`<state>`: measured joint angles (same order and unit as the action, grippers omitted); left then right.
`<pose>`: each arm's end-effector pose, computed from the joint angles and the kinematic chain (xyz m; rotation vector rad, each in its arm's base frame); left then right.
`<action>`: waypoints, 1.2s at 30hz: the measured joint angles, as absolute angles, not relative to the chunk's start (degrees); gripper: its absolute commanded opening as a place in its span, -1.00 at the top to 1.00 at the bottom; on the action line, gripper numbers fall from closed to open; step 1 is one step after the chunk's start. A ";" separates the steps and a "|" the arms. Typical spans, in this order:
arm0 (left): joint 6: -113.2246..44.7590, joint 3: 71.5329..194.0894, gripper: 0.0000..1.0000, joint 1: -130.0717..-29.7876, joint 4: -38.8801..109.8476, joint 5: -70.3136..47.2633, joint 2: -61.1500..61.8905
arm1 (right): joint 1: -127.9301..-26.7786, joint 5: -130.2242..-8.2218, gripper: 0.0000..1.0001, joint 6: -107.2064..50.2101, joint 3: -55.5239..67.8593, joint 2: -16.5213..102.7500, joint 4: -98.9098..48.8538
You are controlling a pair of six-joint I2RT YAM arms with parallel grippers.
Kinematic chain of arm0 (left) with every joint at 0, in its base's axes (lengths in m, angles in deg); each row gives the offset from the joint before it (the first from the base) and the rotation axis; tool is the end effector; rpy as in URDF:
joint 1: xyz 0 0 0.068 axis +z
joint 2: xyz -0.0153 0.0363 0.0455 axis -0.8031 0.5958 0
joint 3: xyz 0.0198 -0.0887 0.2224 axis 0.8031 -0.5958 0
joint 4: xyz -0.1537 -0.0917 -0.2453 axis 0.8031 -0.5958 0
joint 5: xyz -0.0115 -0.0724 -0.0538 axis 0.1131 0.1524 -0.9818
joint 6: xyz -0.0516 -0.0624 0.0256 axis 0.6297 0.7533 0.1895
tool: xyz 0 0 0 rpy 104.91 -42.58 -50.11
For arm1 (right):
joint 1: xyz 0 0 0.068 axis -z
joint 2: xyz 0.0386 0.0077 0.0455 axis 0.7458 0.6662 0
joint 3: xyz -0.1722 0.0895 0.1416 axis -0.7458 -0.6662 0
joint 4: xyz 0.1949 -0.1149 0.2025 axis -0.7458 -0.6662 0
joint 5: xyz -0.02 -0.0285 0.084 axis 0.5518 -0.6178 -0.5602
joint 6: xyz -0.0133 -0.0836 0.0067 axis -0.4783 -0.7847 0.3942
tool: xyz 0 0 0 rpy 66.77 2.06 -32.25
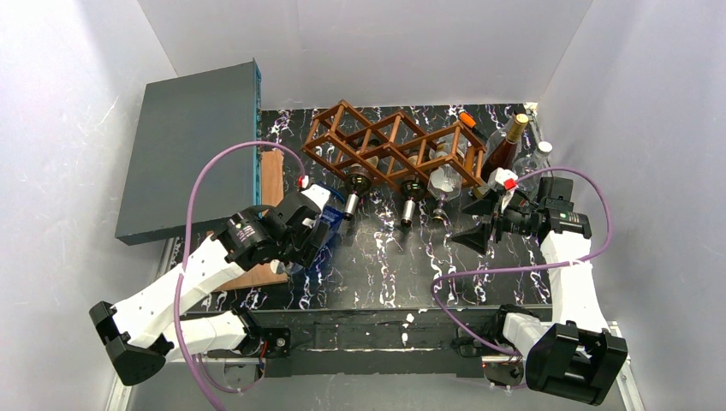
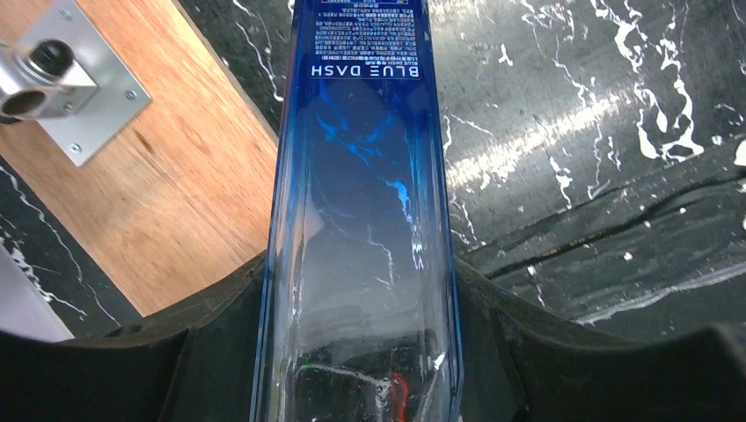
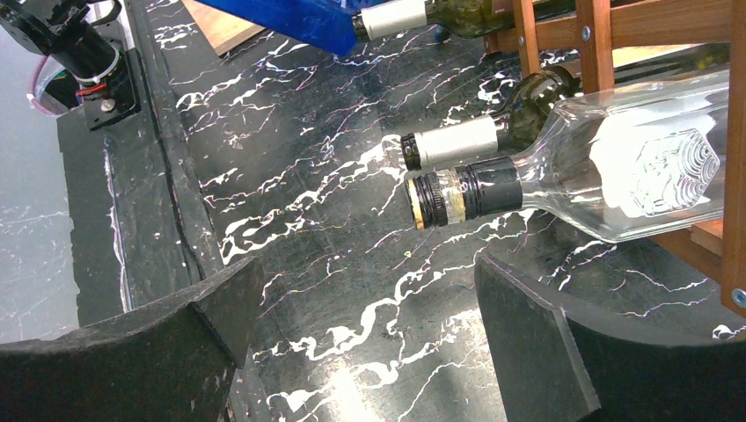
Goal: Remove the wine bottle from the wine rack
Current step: Pick up the wine bottle from the wine rack.
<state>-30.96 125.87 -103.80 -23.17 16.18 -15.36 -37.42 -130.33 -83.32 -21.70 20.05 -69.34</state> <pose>0.1960 -0.1975 0.2878 0.5914 2.3220 -0.1112 0.2599 0.0212 0.2333 -1.0037 1.6896 0.8490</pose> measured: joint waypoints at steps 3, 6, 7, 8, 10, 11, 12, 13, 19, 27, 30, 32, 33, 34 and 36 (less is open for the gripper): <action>-29.61 126.09 1.00 -103.82 -24.77 14.47 -15.38 | -37.42 -130.35 -0.97 -83.32 -21.70 20.03 -69.34; -28.18 126.18 1.00 -103.82 -26.06 12.33 -15.38 | -37.42 -130.35 -0.97 -83.32 -21.70 20.03 -69.34; -27.77 126.20 1.00 -103.82 -26.41 11.78 -15.38 | -37.42 -130.35 -0.97 -83.32 -21.70 20.01 -69.34; -27.38 126.27 1.00 -103.82 -26.87 11.11 -15.36 | -37.42 -130.35 -0.97 -83.32 -21.70 20.01 -69.34; -26.70 126.35 1.00 -103.82 -27.48 10.04 -15.36 | -37.42 -130.35 -0.97 -83.34 -21.70 20.01 -69.34; -26.39 126.44 1.00 -103.82 -27.76 9.47 -15.36 | -37.42 -130.35 -0.97 -83.39 -21.70 20.01 -69.34; -26.04 126.55 1.00 -103.82 -28.03 8.94 -15.36 | -37.42 -130.33 -0.97 -83.47 -21.70 19.99 -69.36; -25.69 126.75 1.00 -103.82 -28.38 8.31 -15.33 | -37.44 -130.33 -0.97 -83.58 -21.70 19.99 -69.36; -23.88 128.89 1.00 -103.82 -29.47 4.42 -14.52 | -37.99 -129.76 -0.97 -85.14 -21.70 20.03 -69.73; -21.23 131.67 1.00 -103.82 -29.67 -0.67 -10.11 | -40.44 -128.26 -0.97 -94.16 -20.43 22.26 -76.83; -20.01 132.65 1.00 -103.82 -29.29 -2.55 -7.97 | -41.46 -127.60 -0.97 -99.28 -18.51 22.98 -80.94; -19.31 133.52 1.00 -103.80 -29.05 -3.67 -6.85 | -42.49 -127.27 -0.97 -101.81 -17.28 23.05 -82.60; -19.07 133.87 1.00 -103.80 -28.90 -4.04 -6.35 | -42.80 -127.27 -0.97 -102.40 -17.00 23.05 -82.95; -18.70 134.33 1.00 -103.82 -28.77 -4.52 -5.74 | -43.60 -127.08 -0.97 -103.19 -16.58 23.05 -83.24; -18.13 135.19 1.00 -103.82 -28.35 -5.77 -4.47 | -45.62 -126.70 -0.97 -103.91 -16.04 23.18 -83.41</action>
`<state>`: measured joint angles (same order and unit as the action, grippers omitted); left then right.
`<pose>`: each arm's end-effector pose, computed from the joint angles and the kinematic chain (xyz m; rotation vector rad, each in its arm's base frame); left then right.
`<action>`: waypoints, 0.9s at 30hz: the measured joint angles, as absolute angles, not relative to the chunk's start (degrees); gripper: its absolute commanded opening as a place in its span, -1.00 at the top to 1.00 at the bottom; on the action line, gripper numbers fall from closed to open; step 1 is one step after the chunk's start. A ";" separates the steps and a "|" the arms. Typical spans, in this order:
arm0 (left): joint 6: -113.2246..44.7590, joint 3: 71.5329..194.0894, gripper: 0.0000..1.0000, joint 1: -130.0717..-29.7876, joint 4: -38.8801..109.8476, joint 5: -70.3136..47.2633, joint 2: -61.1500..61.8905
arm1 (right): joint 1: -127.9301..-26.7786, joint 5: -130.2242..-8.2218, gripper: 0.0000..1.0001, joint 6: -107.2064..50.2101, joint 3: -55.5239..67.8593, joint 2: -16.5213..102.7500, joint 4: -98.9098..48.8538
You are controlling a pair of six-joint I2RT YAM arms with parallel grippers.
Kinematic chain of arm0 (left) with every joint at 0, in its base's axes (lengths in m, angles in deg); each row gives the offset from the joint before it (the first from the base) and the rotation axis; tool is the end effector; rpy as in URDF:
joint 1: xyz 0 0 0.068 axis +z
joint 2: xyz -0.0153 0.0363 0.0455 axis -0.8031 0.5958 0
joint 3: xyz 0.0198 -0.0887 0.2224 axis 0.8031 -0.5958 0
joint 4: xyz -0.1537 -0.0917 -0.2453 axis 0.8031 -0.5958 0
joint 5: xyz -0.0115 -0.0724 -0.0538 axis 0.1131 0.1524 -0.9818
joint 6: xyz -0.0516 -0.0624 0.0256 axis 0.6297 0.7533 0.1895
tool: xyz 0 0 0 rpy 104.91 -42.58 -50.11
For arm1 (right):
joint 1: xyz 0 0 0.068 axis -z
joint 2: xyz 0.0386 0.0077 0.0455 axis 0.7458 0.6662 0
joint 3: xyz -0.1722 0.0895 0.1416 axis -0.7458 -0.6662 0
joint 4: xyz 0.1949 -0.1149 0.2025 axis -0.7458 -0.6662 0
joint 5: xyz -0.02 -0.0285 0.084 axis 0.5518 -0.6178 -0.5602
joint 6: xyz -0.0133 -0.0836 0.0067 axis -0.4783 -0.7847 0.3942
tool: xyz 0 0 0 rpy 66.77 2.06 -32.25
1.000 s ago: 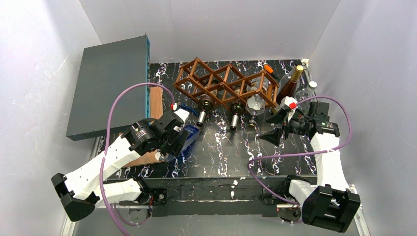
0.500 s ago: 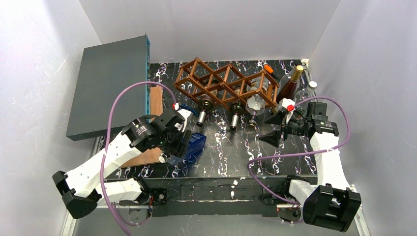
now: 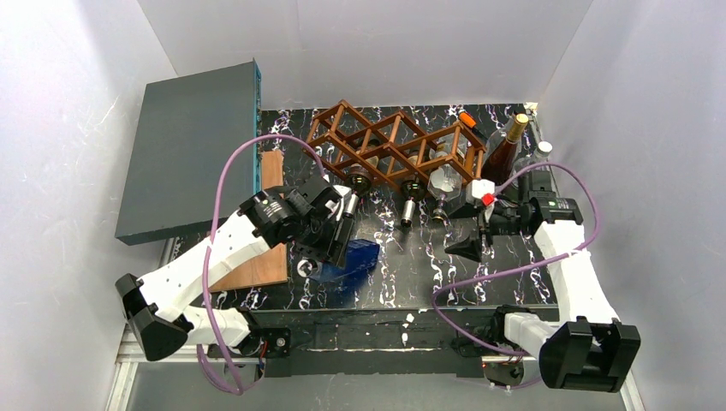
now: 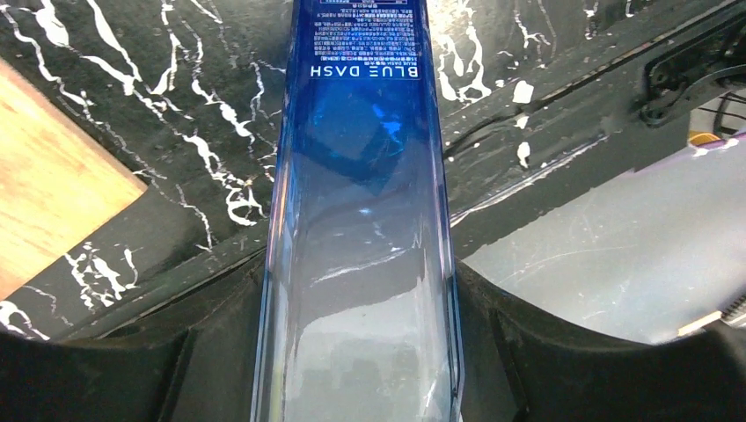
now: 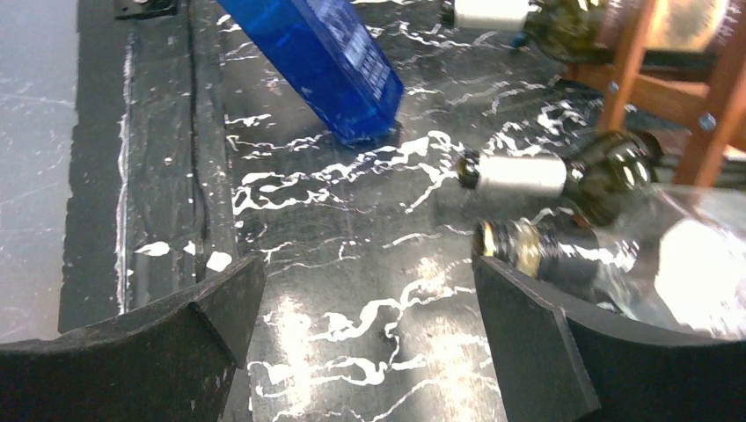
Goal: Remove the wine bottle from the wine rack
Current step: Pick up the wine bottle from the wine rack.
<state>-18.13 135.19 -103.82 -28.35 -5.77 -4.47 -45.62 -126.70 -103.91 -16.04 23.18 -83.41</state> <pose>0.1936 -0.2389 0.2849 0.5445 2.6254 -0.5337 0.2484 0.0565 0.2389 -1.3397 1.5689 0.8165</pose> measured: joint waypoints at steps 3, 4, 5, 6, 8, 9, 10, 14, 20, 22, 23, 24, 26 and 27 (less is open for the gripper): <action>-17.41 136.56 1.00 -103.82 -27.90 -7.45 -2.53 | -50.90 -125.46 -0.97 -103.19 -15.62 23.66 -81.99; -17.23 137.15 1.00 -103.82 -27.76 -7.93 -1.78 | -52.54 -124.91 -0.97 -102.69 -15.56 23.88 -81.01; -17.10 137.68 1.00 -103.82 -27.59 -8.41 -1.06 | -54.53 -124.32 -0.97 -101.79 -15.49 24.14 -79.76; -16.99 138.05 1.00 -103.82 -27.44 -8.76 -0.49 | -56.02 -123.73 -0.97 -101.09 -15.38 24.38 -78.69; -16.69 138.97 1.00 -103.82 -27.04 -9.48 0.80 | -59.74 -122.03 -0.97 -99.45 -14.57 25.21 -76.31; -16.54 139.53 1.00 -103.82 -26.98 -9.92 1.52 | -61.37 -121.35 -0.97 -98.86 -13.94 25.74 -75.35; -16.34 140.10 1.00 -103.82 -26.82 -10.31 2.28 | -63.25 -120.63 -0.97 -98.32 -12.87 26.46 -74.04; -15.64 141.96 1.00 -103.82 -26.58 -11.56 4.60 | -67.23 -119.16 -0.97 -97.05 -9.92 28.99 -69.88; -14.37 144.41 1.00 -103.80 -26.30 -13.09 7.57 | -73.05 -117.39 -0.97 -96.57 -8.76 32.29 -63.74; -13.67 144.71 1.00 -103.80 -25.75 -13.55 8.12 | -75.91 -116.67 -0.97 -96.81 -8.82 33.06 -62.12; -13.17 144.71 1.00 -103.69 -25.38 -13.81 8.18 | -77.05 -116.37 -0.97 -96.83 -8.91 33.30 -61.47; -12.73 144.71 1.00 -103.52 -25.21 -14.09 8.29 | -78.51 -115.84 -0.97 -96.87 -9.17 33.52 -60.51; -11.53 144.65 1.00 -103.08 -24.88 -15.01 8.49 | -81.02 -114.86 -0.97 -96.48 -9.92 33.74 -58.39; -10.90 144.61 1.00 -102.88 -24.66 -15.58 8.62 | -81.94 -114.33 -0.97 -96.15 -10.31 33.76 -57.43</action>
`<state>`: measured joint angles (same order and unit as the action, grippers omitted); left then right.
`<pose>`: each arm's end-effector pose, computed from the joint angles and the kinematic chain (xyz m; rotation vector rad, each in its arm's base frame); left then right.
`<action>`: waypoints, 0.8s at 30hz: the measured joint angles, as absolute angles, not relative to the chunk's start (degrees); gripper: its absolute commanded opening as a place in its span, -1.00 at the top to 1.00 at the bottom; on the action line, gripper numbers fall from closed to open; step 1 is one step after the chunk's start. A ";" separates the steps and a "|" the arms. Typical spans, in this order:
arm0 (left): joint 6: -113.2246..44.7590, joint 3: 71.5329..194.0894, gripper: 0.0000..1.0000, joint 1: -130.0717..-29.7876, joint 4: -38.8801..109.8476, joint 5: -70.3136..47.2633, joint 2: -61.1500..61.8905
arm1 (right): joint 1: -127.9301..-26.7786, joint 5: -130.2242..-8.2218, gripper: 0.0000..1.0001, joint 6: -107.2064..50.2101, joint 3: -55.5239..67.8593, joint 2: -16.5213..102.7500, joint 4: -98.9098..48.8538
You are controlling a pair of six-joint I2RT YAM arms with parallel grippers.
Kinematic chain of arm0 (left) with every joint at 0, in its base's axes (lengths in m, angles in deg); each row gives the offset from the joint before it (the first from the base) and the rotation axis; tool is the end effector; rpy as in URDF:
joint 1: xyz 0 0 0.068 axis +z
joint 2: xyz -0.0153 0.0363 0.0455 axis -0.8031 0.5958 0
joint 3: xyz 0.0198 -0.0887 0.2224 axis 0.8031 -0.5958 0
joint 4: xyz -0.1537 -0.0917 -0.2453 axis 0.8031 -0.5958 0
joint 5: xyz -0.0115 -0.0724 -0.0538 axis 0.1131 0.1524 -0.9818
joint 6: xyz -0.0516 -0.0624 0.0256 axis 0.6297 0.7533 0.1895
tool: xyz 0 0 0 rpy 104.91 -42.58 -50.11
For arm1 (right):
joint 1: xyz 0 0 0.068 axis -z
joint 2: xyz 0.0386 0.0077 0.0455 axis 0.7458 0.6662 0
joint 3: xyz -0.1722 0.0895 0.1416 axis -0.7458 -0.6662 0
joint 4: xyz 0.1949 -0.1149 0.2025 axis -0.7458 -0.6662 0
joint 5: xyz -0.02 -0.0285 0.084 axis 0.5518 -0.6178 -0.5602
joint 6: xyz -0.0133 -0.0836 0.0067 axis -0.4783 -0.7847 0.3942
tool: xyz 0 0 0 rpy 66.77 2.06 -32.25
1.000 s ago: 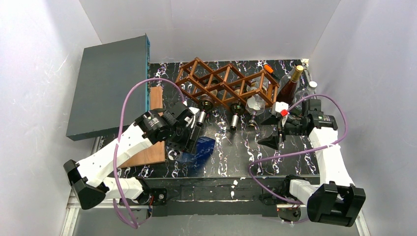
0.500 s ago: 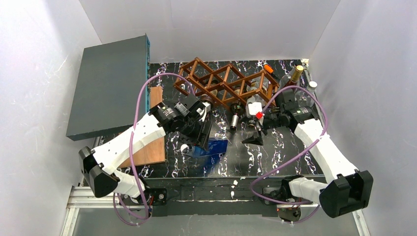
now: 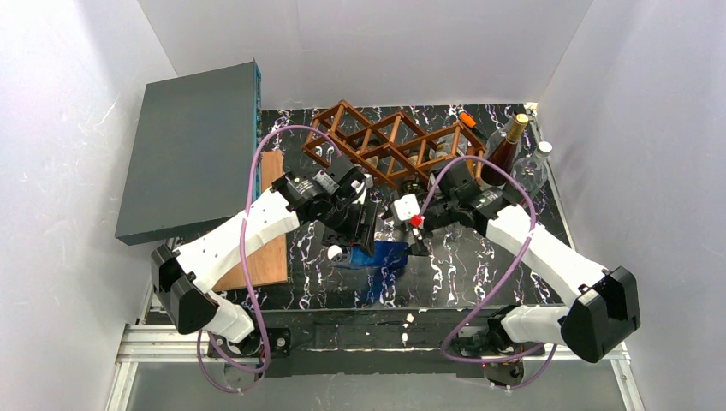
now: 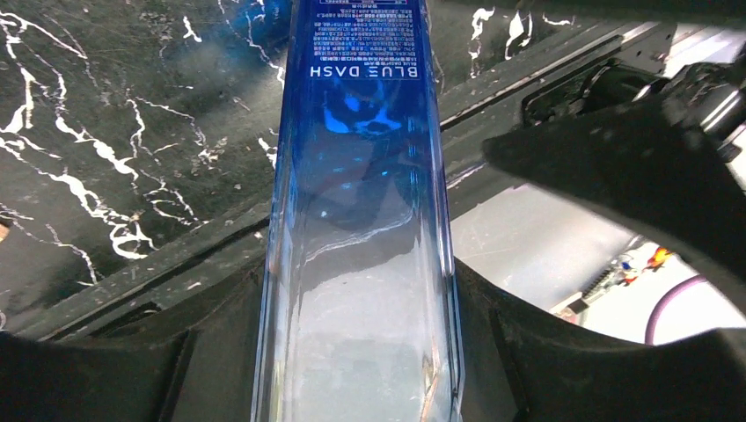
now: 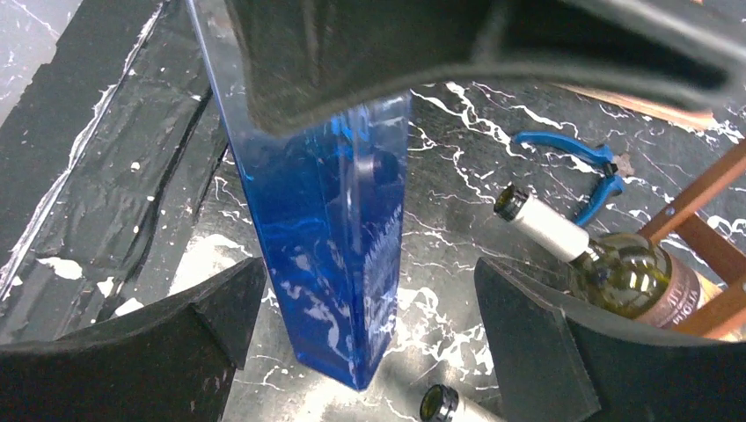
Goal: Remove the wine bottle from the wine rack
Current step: Pick up the wine bottle from the wine rack.
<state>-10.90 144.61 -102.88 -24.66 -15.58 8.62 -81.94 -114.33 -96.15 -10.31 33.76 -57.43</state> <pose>0.2235 -0.2856 0.2797 0.4357 2.7331 -0.7585 0.2389 0.2308 0.2425 -1.8081 1.0984 0.8009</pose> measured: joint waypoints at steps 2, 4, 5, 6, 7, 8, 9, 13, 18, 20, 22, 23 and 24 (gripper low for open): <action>-9.72 144.47 1.00 -102.55 -23.98 -16.39 8.88 | -83.97 -113.07 -0.97 -95.19 -11.18 33.80 -55.57; -8.40 144.19 1.00 -102.25 -23.07 -16.83 9.06 | -85.29 -111.93 -0.97 -94.21 -11.62 33.84 -54.19; -7.73 143.93 1.00 -102.23 -22.56 -16.94 9.06 | -85.88 -111.34 -0.97 -93.70 -11.95 33.84 -53.19; -7.14 143.80 1.00 -102.16 -22.21 -17.04 9.06 | -86.38 -110.90 -0.97 -93.38 -12.32 33.84 -52.53; -6.61 143.69 1.00 -102.09 -21.91 -17.07 9.06 | -86.93 -110.47 -0.97 -92.74 -12.91 33.84 -51.70; -6.15 143.60 1.00 -102.01 -21.71 -17.04 9.06 | -87.27 -110.07 -0.97 -92.35 -13.46 33.84 -51.13; -5.63 143.56 1.00 -101.94 -21.51 -17.04 9.06 | -87.69 -109.63 -0.97 -91.71 -14.29 33.84 -50.28; -3.42 143.08 1.00 -101.70 -20.66 -17.22 9.04 | -88.63 -108.24 -0.97 -89.03 -17.28 33.76 -47.28; -0.30 141.72 1.00 -101.18 -18.13 -18.57 9.04 | -89.31 -105.94 -0.97 -85.35 -19.18 33.76 -43.35; 1.23 140.91 1.00 -100.89 -16.71 -19.36 9.04 | -89.48 -105.13 -0.97 -83.85 -19.67 33.69 -41.30; 3.03 139.71 1.00 -100.41 -14.76 -20.48 8.88 | -89.61 -104.91 -0.94 -82.73 -20.41 33.58 -39.37; 3.88 139.12 1.00 -100.17 -13.78 -21.04 8.86 | -89.61 -104.76 -0.91 -82.32 -20.78 33.52 -38.72; 4.58 138.70 1.00 -99.95 -13.08 -21.46 8.84 | -89.64 -104.78 -0.85 -81.99 -21.39 33.43 -37.60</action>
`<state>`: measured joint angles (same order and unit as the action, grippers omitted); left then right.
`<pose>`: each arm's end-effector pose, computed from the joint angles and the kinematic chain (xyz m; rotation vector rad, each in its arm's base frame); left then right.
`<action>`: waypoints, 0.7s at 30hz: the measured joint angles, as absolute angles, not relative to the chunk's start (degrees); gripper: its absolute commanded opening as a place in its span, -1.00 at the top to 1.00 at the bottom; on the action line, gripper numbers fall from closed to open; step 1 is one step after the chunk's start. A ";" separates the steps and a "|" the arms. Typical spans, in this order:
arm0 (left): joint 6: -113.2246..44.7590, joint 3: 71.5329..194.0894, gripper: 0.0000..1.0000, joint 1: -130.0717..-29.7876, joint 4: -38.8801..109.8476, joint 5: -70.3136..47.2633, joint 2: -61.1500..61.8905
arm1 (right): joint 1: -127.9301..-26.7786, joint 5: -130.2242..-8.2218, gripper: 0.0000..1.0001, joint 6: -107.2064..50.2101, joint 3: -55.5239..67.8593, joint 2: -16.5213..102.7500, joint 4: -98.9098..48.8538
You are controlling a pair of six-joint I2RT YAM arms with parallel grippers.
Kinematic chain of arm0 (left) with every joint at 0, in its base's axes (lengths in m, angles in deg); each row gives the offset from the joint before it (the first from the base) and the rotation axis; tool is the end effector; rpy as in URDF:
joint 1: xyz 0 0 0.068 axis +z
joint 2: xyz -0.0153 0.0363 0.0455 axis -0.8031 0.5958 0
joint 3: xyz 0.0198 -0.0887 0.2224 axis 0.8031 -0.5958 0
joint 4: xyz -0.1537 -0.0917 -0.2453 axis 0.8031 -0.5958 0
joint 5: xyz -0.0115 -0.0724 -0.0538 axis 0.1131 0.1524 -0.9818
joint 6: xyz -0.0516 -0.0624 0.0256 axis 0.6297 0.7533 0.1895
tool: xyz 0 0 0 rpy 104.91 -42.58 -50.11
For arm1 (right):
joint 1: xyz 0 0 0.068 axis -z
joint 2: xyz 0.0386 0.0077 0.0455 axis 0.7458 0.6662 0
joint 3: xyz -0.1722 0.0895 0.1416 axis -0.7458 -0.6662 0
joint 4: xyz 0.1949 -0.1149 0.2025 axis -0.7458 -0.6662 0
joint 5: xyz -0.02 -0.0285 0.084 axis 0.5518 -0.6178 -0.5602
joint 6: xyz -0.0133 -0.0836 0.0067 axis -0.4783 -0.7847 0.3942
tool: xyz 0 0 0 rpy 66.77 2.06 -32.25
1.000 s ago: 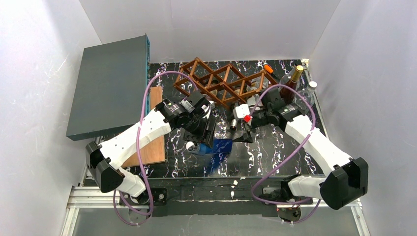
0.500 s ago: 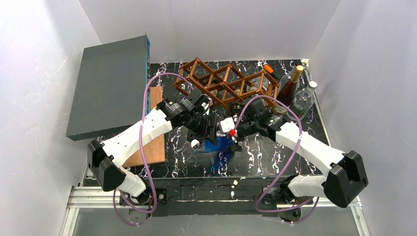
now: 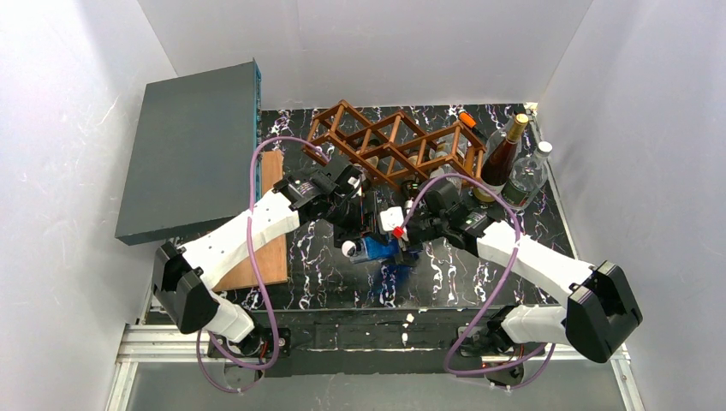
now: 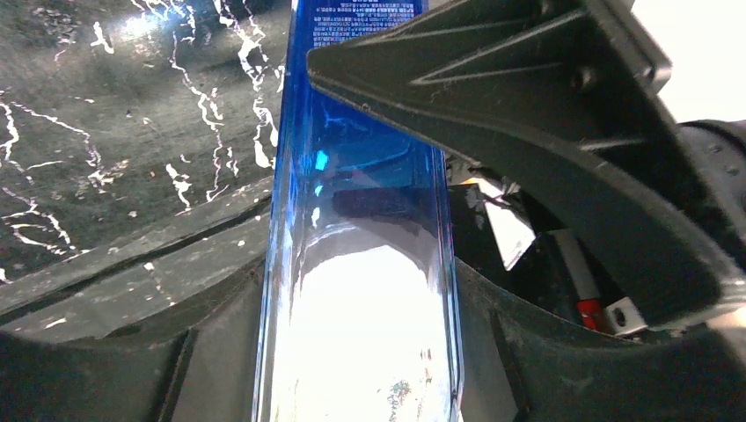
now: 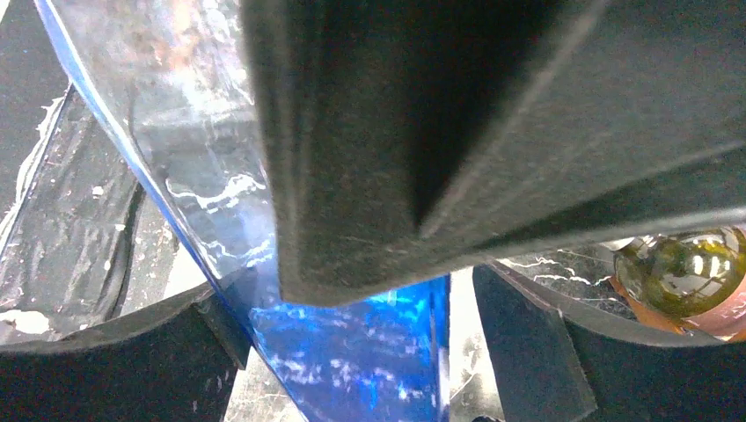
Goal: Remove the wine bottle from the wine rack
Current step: Pick up the wine bottle from the wine rack.
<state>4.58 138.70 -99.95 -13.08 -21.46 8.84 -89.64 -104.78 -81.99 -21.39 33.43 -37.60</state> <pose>0.2435 -0.2905 0.2581 0.0578 2.7662 -0.9997 0.2207 0.2628 0.1957 -1.7348 1.1998 0.7702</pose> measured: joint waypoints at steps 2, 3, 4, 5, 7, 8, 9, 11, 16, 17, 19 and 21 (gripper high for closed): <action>5.96 137.81 1.00 -99.58 -11.50 -22.29 8.77 | -89.66 -104.85 -0.70 -81.79 -22.62 33.25 -36.12; 6.50 137.46 1.00 -99.49 -10.91 -22.60 8.75 | -89.66 -105.15 -0.63 -81.73 -23.42 33.23 -35.35; 7.22 136.91 0.97 -99.36 -10.08 -22.97 8.64 | -89.66 -105.42 -0.56 -81.86 -23.97 33.23 -35.00; 7.66 136.50 0.87 -99.32 -9.56 -23.30 8.58 | -89.68 -105.72 -0.47 -82.18 -24.52 33.23 -34.74; 8.56 135.53 0.62 -99.30 -8.64 -24.17 8.27 | -89.57 -105.96 -0.18 -82.86 -25.15 33.23 -33.62; 9.10 134.97 0.51 -99.28 -8.20 -24.41 7.94 | -89.55 -106.36 -0.04 -83.61 -25.35 33.23 -33.43; 9.32 134.51 0.37 -99.01 -7.74 -24.63 7.59 | -89.55 -106.68 0.10 -84.52 -25.41 33.23 -33.23; 10.02 133.41 0.07 -98.71 -7.04 -25.35 6.87 | -89.59 -107.19 0.33 -84.22 -25.44 33.30 -33.36; 11.03 130.35 -0.52 -98.18 -4.33 -26.38 4.97 | -89.59 -108.43 0.65 -85.22 -25.46 33.49 -34.19; 11.09 129.74 -0.60 -98.03 -3.57 -26.95 4.36 | -89.55 -108.78 0.69 -85.38 -25.46 33.52 -34.32; 11.07 128.74 -0.75 -97.57 -1.86 -27.78 2.55 | -89.42 -109.72 0.75 -85.77 -25.46 33.56 -34.63; 11.09 127.54 -0.89 -96.96 -0.31 -28.28 0.03 | -89.20 -110.57 0.79 -86.03 -25.46 33.56 -34.85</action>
